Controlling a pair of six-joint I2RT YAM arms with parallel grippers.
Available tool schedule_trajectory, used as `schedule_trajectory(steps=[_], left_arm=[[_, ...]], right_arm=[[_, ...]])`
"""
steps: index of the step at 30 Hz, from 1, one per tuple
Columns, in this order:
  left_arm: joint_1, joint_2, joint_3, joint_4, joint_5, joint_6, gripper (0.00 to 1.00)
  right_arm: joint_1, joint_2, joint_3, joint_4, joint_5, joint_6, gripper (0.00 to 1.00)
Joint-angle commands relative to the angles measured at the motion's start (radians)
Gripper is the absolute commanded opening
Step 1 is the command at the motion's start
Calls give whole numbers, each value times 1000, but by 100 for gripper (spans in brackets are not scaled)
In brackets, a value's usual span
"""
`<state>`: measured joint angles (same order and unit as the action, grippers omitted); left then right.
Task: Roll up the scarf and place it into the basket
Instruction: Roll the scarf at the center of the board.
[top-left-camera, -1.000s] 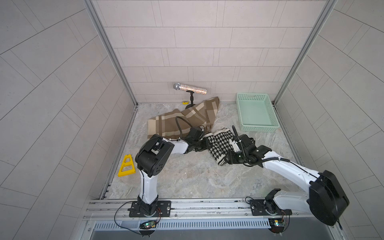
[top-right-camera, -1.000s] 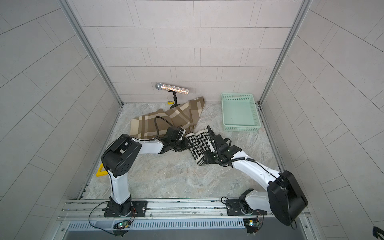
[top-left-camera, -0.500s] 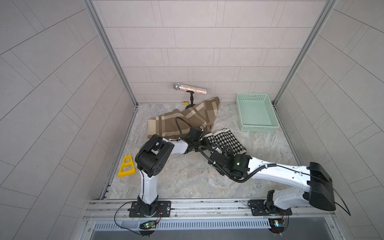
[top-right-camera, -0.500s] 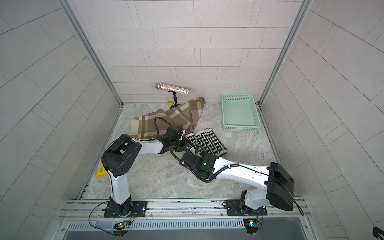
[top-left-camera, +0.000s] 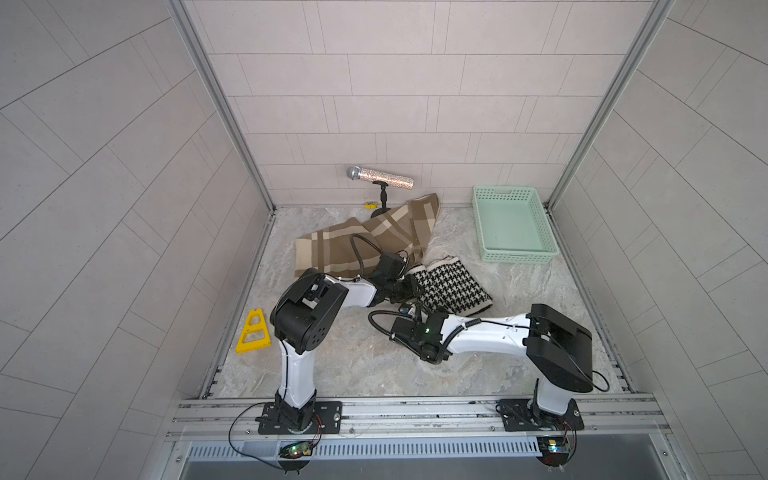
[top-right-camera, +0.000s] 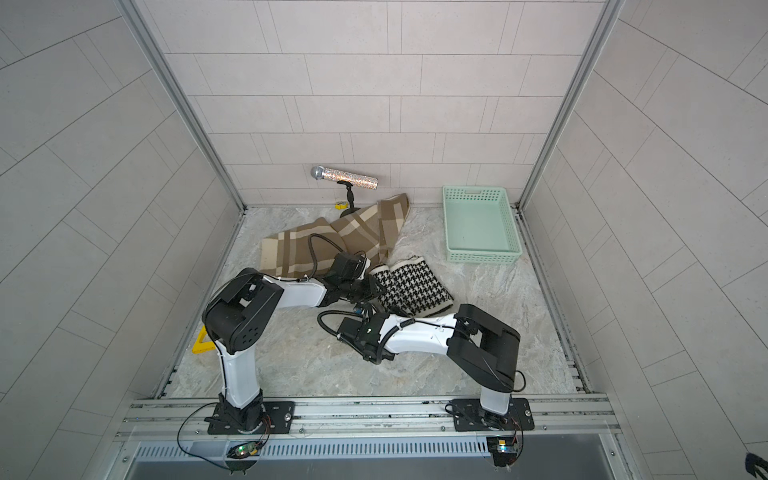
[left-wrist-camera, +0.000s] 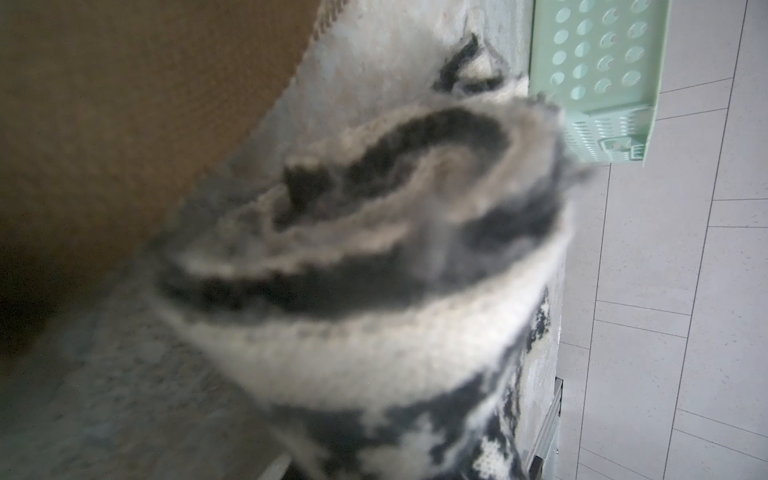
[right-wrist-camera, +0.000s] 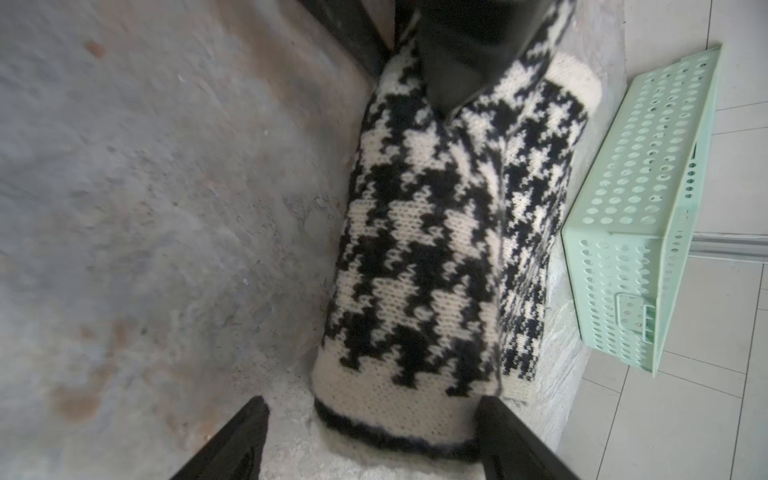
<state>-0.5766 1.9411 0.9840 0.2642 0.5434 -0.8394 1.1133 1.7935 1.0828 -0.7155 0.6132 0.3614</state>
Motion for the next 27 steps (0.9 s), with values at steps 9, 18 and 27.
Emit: schedule_trajectory(steps=[9,18,27], left_arm=[[13,-7,-10,23,38,-61,34],[65,-206,-96,-32,19,-74,68],[121,-576,-239,-274,-169,25,82]], right_arm=[[-68,98,-75,106,-61,2,61],[-101,58,-75,125,-125,-1,18],[-101,-137,-105,174,-575,93,10]])
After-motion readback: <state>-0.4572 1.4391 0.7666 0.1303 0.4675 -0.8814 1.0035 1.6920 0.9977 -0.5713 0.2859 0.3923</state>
